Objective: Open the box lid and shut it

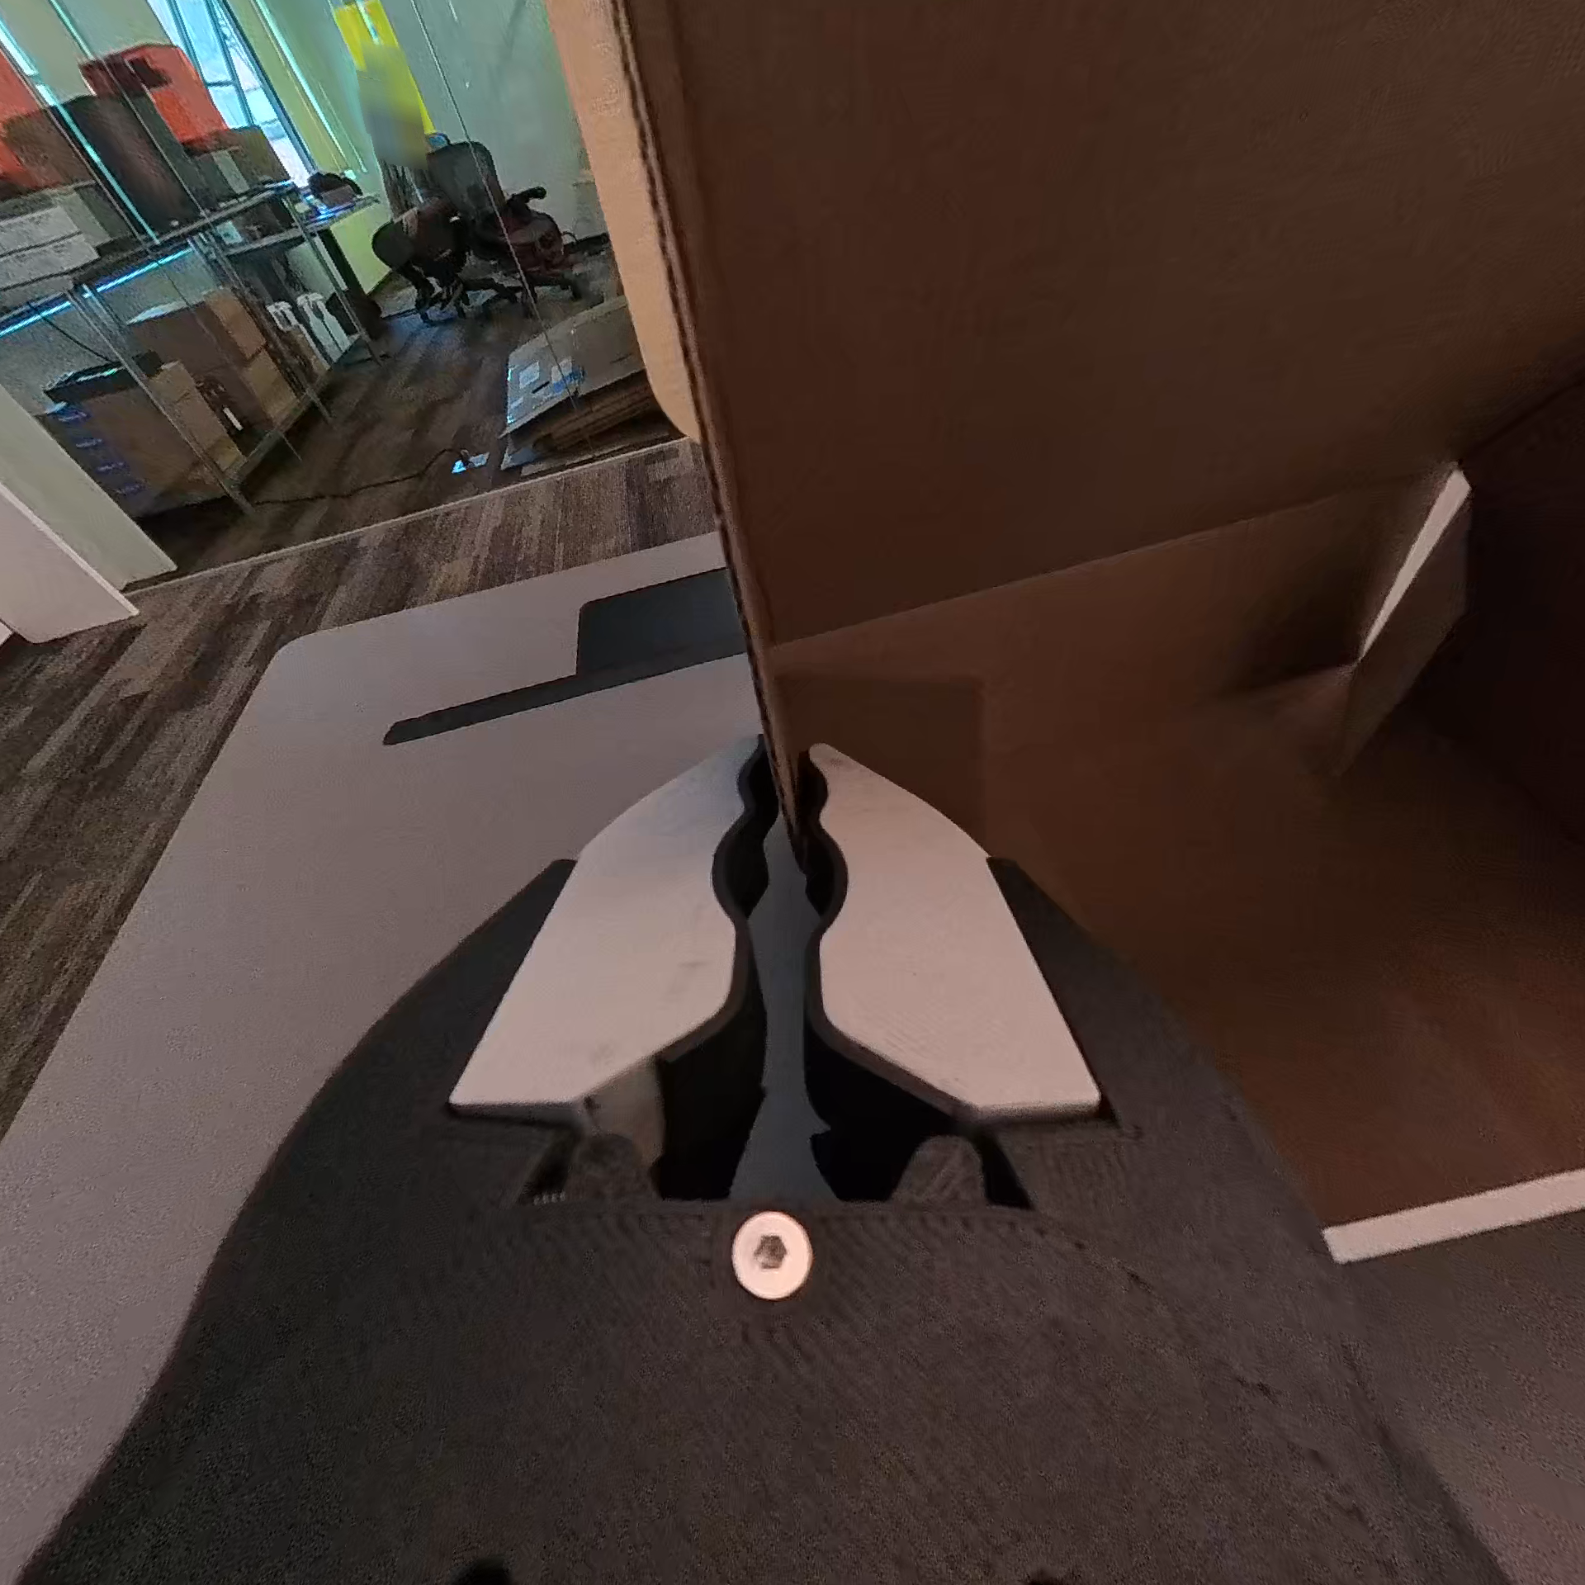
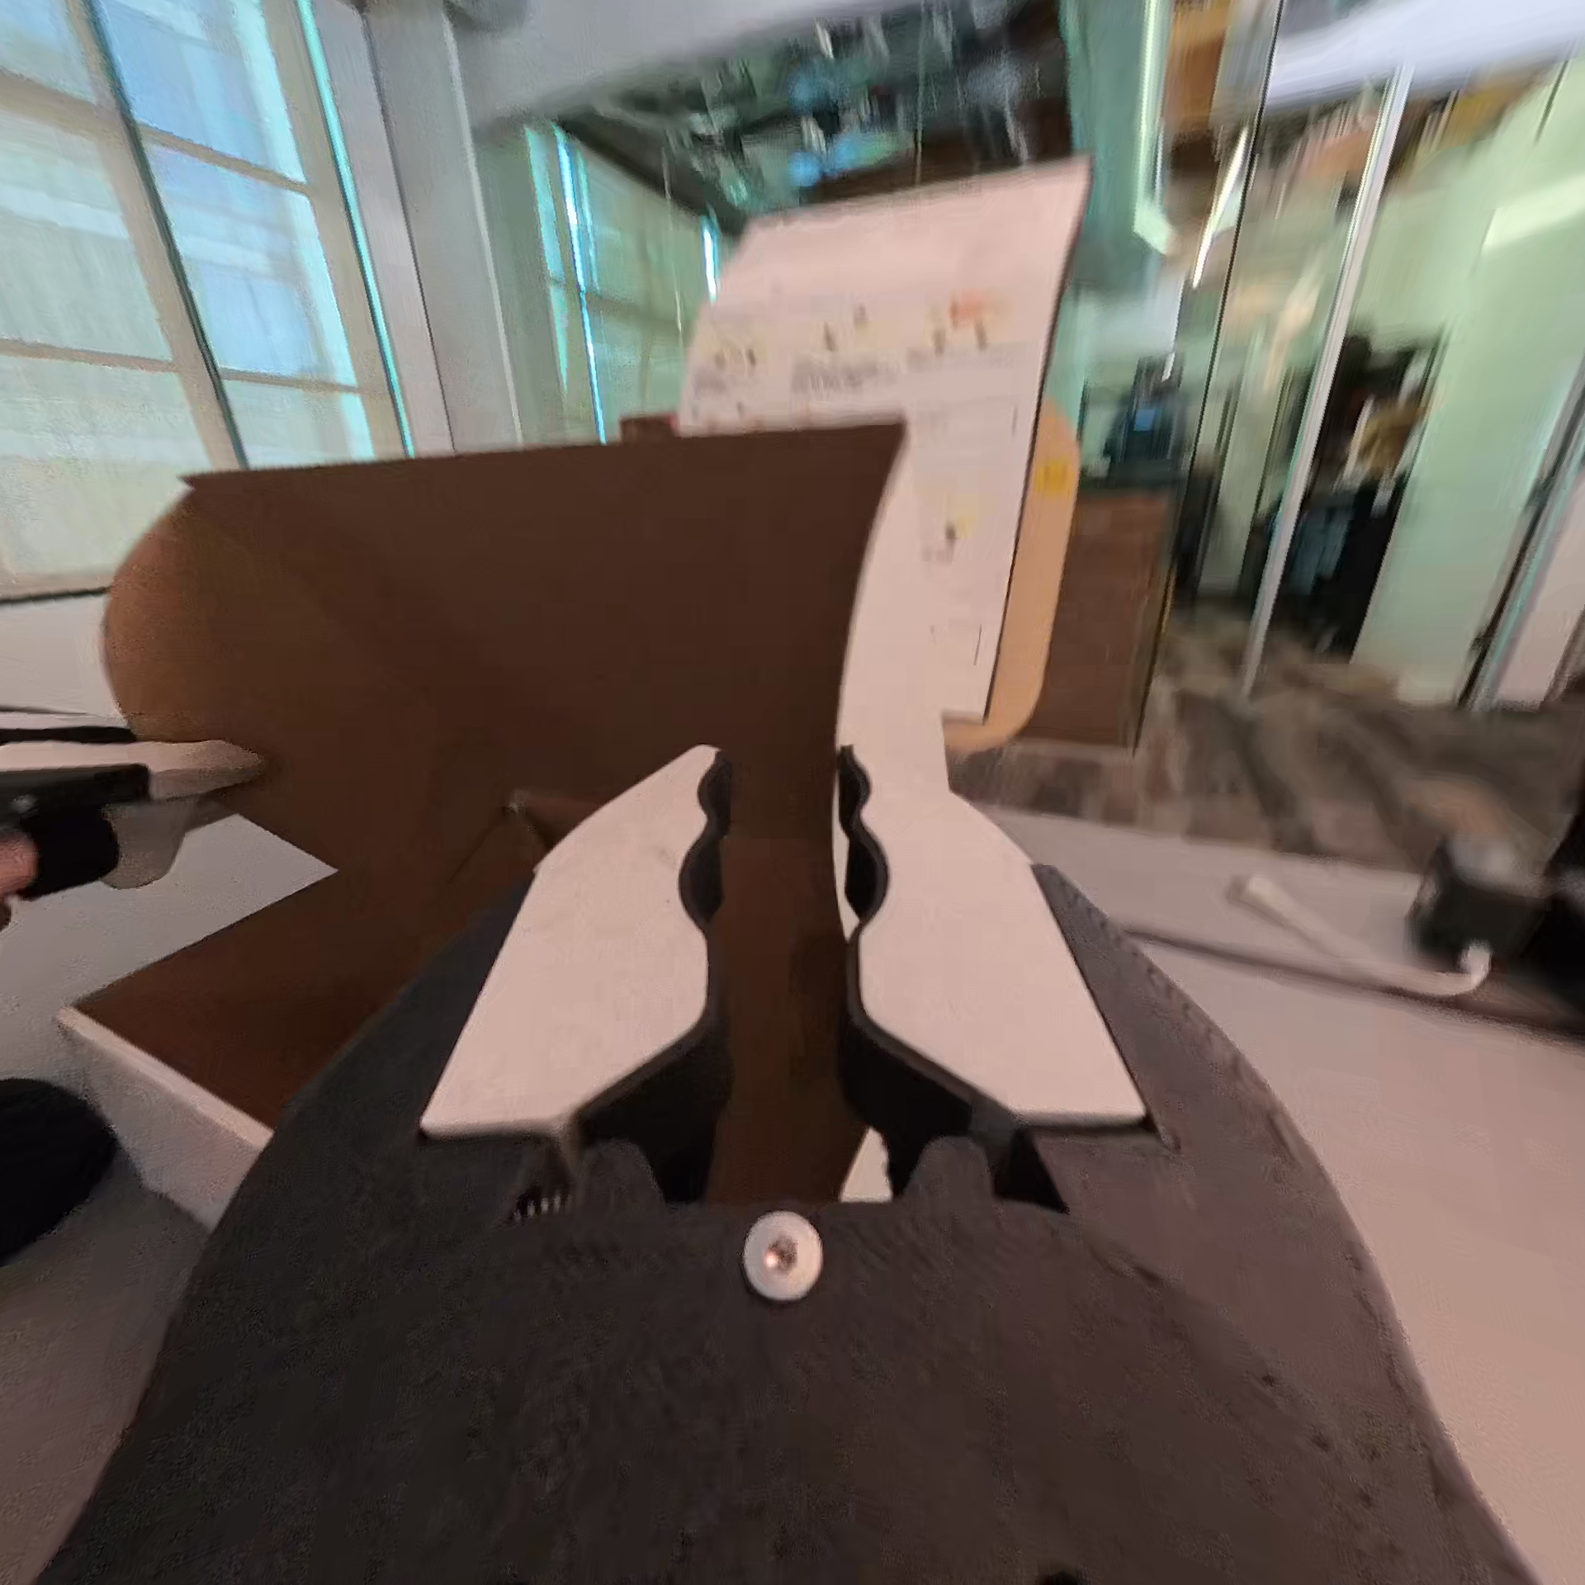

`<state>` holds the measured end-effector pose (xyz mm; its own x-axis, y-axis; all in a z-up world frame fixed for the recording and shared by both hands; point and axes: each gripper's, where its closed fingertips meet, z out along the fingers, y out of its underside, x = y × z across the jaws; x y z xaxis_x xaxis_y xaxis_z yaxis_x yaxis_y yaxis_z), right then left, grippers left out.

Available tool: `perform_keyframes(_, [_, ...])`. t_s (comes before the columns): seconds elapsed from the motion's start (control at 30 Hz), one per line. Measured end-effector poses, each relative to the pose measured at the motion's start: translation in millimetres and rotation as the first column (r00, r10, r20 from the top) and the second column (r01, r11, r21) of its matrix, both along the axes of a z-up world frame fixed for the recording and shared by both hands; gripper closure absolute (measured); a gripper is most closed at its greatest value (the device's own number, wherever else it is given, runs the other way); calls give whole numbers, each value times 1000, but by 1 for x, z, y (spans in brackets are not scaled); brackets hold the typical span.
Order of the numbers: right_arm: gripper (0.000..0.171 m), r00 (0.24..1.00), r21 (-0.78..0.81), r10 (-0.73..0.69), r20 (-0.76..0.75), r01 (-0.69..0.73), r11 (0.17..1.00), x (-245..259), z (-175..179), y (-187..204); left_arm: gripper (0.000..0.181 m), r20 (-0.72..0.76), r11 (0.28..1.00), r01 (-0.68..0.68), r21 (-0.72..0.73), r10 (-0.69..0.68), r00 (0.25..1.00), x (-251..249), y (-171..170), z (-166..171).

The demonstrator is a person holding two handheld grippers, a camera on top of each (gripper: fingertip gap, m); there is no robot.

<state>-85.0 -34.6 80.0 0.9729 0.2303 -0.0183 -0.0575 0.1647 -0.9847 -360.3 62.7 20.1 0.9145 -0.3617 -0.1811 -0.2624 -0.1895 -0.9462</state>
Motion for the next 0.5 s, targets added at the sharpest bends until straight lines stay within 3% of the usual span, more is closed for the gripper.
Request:
perform_keyframes(0.07, [157, 988, 153, 8, 154, -32, 988, -24, 24, -26, 179, 10, 1000, -4, 5, 4, 1000, 0, 1, 0])
perform_keyframes(0.17, [162, 928, 372, -205, 311, 80, 925, -44, 55, -61, 179, 20, 1000, -14, 7, 14, 1000, 0, 2, -1])
perform_keyframes(0.23, [165, 883, 445, -191, 429, -22, 895, -79, 63, -73, 179, 23, 1000, -15, 14, 15, 1000, 2, 1, -1])
perform_keyframes(0.33, [167, 797, 286, 139, 588, -365, 886, -153, 40, -55, 179, 19, 1000, -14, 18, 14, 1000, 4, -1, -2])
perform_keyframes(0.4, [160, 683, 95, 332, 651, -507, 857, -187, 8, -19, 178, 27, 1000, -10, 18, 10, 1000, 5, -2, -2])
perform_keyframes(0.43, [147, 650, 3, 369, 664, -497, 868, -195, -8, 8, 178, 29, 1000, -11, 19, 10, 1000, 5, -2, -2])
perform_keyframes(0.5, [140, 577, -183, 430, 694, -437, 881, -204, -43, 54, 179, 34, 1000, -12, 22, 11, 999, 3, -3, -2])
